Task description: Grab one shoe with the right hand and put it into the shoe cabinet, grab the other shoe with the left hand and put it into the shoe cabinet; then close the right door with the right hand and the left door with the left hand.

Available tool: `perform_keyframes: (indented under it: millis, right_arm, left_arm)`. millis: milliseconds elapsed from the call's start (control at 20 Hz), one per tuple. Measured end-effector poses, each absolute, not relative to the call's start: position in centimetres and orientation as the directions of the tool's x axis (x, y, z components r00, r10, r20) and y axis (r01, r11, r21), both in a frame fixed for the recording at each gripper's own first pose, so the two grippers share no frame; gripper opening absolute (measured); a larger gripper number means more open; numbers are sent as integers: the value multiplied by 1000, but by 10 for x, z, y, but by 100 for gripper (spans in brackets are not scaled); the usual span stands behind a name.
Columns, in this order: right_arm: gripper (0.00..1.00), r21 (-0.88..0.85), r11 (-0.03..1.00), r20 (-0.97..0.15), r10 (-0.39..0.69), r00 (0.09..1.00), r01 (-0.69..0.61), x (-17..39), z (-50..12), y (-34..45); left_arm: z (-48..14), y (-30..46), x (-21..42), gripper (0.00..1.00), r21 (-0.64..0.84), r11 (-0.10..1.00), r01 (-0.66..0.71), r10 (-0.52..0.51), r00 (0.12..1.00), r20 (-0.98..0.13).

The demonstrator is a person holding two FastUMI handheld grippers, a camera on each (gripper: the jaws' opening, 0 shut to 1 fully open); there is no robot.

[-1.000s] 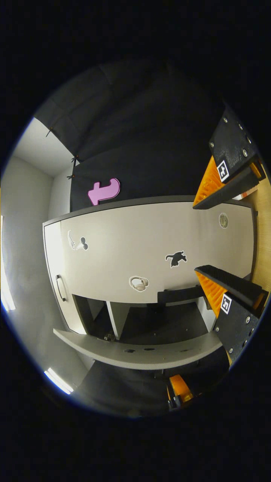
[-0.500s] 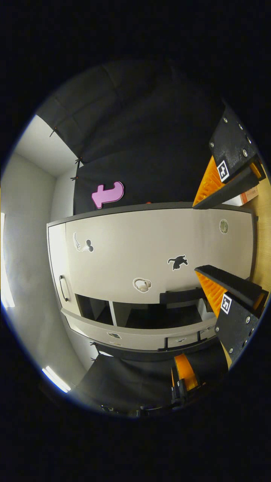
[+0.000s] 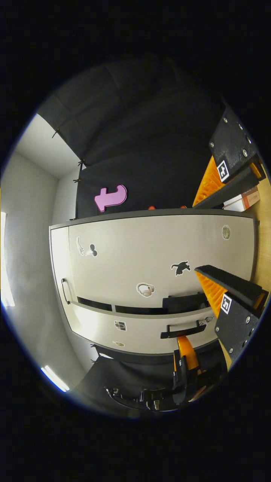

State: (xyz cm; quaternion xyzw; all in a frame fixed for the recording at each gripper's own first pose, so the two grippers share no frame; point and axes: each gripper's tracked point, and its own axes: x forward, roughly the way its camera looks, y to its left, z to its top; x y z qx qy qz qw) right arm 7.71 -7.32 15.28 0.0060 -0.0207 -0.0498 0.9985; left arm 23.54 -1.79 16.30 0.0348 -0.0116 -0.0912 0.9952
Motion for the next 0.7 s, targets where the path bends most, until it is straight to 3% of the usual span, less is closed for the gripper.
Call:
perform_keyframes:
  millis: [700]
  right_arm:
    - [92, -2, 995, 26, -102, 994, 102, 76, 152, -80]
  left_arm:
    - [157, -27, 270, 95, 48, 983, 177, -178, 984, 11]
